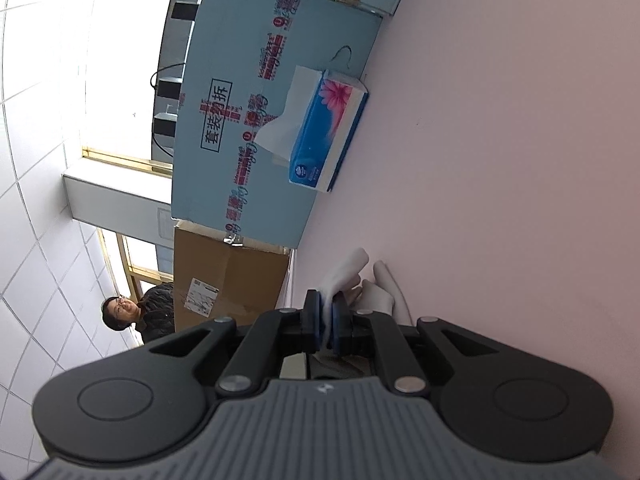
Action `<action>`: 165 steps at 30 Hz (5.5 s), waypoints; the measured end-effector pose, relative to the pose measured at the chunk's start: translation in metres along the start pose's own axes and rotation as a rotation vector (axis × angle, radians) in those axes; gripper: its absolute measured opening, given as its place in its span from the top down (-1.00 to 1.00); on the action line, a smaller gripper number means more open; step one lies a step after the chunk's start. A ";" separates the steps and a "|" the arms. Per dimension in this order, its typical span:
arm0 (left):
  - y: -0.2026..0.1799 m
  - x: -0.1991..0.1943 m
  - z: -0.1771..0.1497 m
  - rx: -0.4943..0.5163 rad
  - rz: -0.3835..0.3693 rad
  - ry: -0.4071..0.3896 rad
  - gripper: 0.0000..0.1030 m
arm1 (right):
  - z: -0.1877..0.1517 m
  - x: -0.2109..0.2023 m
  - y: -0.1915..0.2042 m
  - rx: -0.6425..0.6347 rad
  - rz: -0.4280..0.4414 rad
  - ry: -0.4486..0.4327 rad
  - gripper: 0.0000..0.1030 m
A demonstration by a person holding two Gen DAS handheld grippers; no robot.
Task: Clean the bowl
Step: 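Rub the white cloth along the bowl's outer wall with the right gripper while the left gripper holds the rim, then continue wiping the outer wall near the rim with the right gripper while the left gripper holds the bowl, then release the bowl rim with the left gripper and lift it away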
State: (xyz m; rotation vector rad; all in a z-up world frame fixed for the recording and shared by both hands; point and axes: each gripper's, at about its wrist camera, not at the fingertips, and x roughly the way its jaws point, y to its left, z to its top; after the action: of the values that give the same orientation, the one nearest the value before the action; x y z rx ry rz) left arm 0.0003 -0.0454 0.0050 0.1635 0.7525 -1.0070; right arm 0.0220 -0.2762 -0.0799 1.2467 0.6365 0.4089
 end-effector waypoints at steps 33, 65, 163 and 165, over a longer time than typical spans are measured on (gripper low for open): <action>-0.004 -0.013 -0.007 -0.014 0.082 -0.005 0.50 | -0.029 -0.045 0.008 -0.150 0.000 0.102 0.83; 0.001 -0.028 -0.022 0.014 0.051 0.002 0.52 | -0.015 -0.021 0.007 -0.133 0.000 0.108 0.83; 0.063 -0.085 -0.023 -0.284 0.231 -0.324 -0.66 | 0.007 0.017 0.003 -0.087 0.061 0.177 0.82; 0.065 -0.084 -0.025 -0.299 0.246 -0.316 -0.66 | 0.006 0.013 0.002 -0.088 0.059 0.172 0.83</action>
State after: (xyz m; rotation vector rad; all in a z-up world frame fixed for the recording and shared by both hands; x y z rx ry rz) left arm 0.0148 0.0609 0.0266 -0.1573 0.5684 -0.6565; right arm 0.0358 -0.2724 -0.0798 1.1562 0.7214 0.5920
